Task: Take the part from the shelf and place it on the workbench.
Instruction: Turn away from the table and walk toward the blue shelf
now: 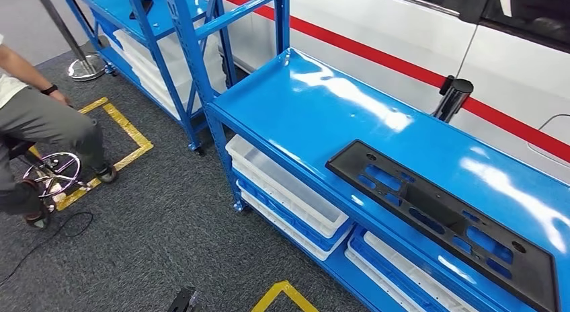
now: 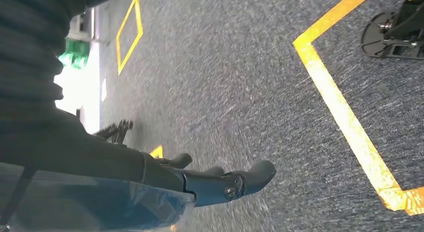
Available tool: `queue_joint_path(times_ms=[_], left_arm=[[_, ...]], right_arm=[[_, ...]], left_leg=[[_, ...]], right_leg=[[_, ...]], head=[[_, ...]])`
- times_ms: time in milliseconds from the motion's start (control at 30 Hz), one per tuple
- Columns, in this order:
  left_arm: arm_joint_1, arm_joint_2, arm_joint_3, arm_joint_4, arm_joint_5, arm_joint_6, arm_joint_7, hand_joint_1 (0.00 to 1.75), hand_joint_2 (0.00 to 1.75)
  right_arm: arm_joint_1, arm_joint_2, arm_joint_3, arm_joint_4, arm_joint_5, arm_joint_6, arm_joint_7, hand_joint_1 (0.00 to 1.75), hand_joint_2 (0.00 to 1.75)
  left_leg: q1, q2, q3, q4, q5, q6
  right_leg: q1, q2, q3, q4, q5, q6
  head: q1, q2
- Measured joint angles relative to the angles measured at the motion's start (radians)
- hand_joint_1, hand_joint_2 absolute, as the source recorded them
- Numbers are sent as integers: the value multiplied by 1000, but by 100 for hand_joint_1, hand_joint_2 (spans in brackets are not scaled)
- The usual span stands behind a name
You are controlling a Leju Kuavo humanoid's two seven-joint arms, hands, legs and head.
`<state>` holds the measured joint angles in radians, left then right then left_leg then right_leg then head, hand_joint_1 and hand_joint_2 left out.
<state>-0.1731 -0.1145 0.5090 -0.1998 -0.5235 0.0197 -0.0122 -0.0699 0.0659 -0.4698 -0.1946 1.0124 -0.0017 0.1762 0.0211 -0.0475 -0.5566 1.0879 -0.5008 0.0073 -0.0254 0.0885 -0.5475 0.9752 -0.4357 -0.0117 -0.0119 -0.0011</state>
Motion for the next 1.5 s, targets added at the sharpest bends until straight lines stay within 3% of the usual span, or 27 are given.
queue_joint_path(times_ms=[67,133,167,233,300,367,400,467,533,567,600,667,733,800,867,900,933,967,1033,1100,1167,1233,1300,1367,1400,1433,1500], left_arm=[[-1,1,0,0,0,0,0,0,0],[-3,2,0,0,0,-2,0,0,0],[-4,1,1,0,0,-3,0,0,0],[-5,0,1,0,0,-5,-1,0,0],[-3,-1,1,0,0,-8,-1,0,0],[-2,-1,1,1,-6,-9,-2,0,0],[-3,-1,1,1,-13,-9,-3,0,0],[-6,0,-1,0,-23,-7,-14,0,0],[-12,6,0,0,-21,-3,-30,0,0],[-16,13,1,-1,-19,-1,-36,0,0],[-20,21,1,-2,-20,4,-38,0,0],[-27,35,2,-3,-21,13,-41,0,0],[-29,51,5,-5,-18,17,-42,0,0],[-26,66,10,-5,-13,15,-42,0,0],[-20,76,17,-5,-10,11,-42,0,0],[-19,79,19,-5,-10,8,-42,0,0],[-18,81,20,-5,-10,4,-43,0,0],[-18,84,21,-5,-10,-2,-45,0,0],[-18,89,22,-5,-11,-12,-49,0,0],[-18,93,23,-5,-12,-19,-51,0,0],[-19,94,23,-5,-15,-26,-51,0,0],[-21,93,24,-5,-18,-30,-51,0,0],[-20,95,26,-5,-19,-31,-51,0,0],[-16,97,32,-5,-19,-31,-51,0,0],[-14,98,34,-5,-20,-32,-52,0,0],[-13,98,36,-5,-20,-33,-52,0,0],[-13,98,40,-6,-20,-34,-55,0,0]], right_arm=[[-2,1,-1,0,1,0,0,0,175],[-1,2,-2,0,2,1,0,0,175],[1,1,-2,0,2,1,0,0,175],[1,1,-5,0,3,1,0,0,175],[-2,0,-7,0,4,1,-2,0,175],[-2,0,-8,0,6,2,-3,0,175],[-1,-1,-8,0,7,2,-3,0,175],[1,-5,-9,0,9,3,-3,0,175],[-3,-9,-11,0,9,3,-4,0,175],[-5,-10,-14,-1,8,3,-4,0,175],[-6,-11,-17,-1,5,3,-4,0,175],[-5,-15,-26,-1,0,4,0,0,175],[-2,-20,-34,-1,-3,5,4,0,175],[-1,-24,-40,-1,-5,5,7,0,175],[-1,-26,-44,-1,-5,6,8,0,175],[0,-27,-47,-1,-5,6,8,0,175],[3,-27,-49,-1,-5,7,9,0,175],[5,-28,-51,-1,-5,7,10,0,175],[7,-29,-55,-1,-5,8,11,0,175],[7,-30,-57,-1,-3,9,11,0,175],[11,-31,-58,-1,1,9,11,0,175],[14,-33,-59,-1,5,9,10,0,175],[12,-34,-59,-1,11,9,10,0,175],[11,-34,-59,-1,17,9,10,0,175],[12,-35,-60,-1,19,9,10,0,175],[13,-35,-60,-1,20,9,10,0,175],[13,-37,-60,-1,23,9,10,0,175]], left_leg=[[1,-37,28,-72,24,5],[-3,-27,26,-82,26,13],[-3,-15,27,-89,32,20],[-2,13,29,-105,45,35],[-5,45,26,-109,50,43],[-8,78,23,-109,51,43],[-9,92,22,-109,51,42],[-9,118,23,-108,51,38],[-14,139,27,-107,47,27],[-18,149,29,-106,44,19],[-20,159,32,-105,41,13],[-16,170,35,-100,34,1],[-7,127,18,-55,-3,-9],[-3,68,-33,64,-79,-15],[-3,48,-88,184,-129,-15],[-2,45,-97,200,-124,-15],[-1,43,-86,176,-98,-13],[1,36,-58,118,-59,-11],[5,-7,4,-13,-1,-6],[2,-33,24,-64,13,-2],[-3,-11,20,-70,21,10],[-3,13,20,-83,35,29],[-5,41,16,-90,43,40],[-7,72,9,-90,45,42],[-8,87,7,-90,46,41],[-7,101,5,-89,47,39],[-7,126,5,-88,48,32]], right_leg=[[2,23,-12,5,4,10],[2,44,-27,2,12,26],[2,37,-34,5,13,33],[7,-15,-68,59,-14,34],[6,-68,-132,189,-73,28],[2,-78,-179,291,-107,34],[0,-81,-173,289,-102,42],[-4,-104,-98,167,-59,60],[-2,-155,-22,35,-24,60],[0,-170,-6,3,-16,54],[3,-172,-6,-2,-14,47],[-4,-145,-8,-2,-8,37],[-11,-120,-10,-2,-1,23],[-8,-96,-16,-2,6,9],[-1,-69,-22,0,10,2],[0,-54,-24,1,11,1],[1,-39,-25,4,11,1],[1,-25,-25,7,12,1],[4,-1,-30,15,13,5],[6,21,-42,18,18,17],[6,34,-54,18,26,32],[10,-4,-77,47,13,34],[9,-59,-130,150,-41,24],[3,-76,-187,281,-98,24],[0,-78,-196,312,-109,31],[-2,-81,-182,301,-105,40],[-9,-111,-94,170,-67,58]], head=[[0,0],[0,0],[0,0],[4,0],[6,0],[6,0],[7,0],[7,0],[6,0],[5,0],[4,0],[3,0],[2,0],[2,0],[2,0],[2,0],[2,0],[2,0],[3,0],[3,0],[3,0],[5,0],[8,0],[9,0],[9,0],[9,0],[9,0]])
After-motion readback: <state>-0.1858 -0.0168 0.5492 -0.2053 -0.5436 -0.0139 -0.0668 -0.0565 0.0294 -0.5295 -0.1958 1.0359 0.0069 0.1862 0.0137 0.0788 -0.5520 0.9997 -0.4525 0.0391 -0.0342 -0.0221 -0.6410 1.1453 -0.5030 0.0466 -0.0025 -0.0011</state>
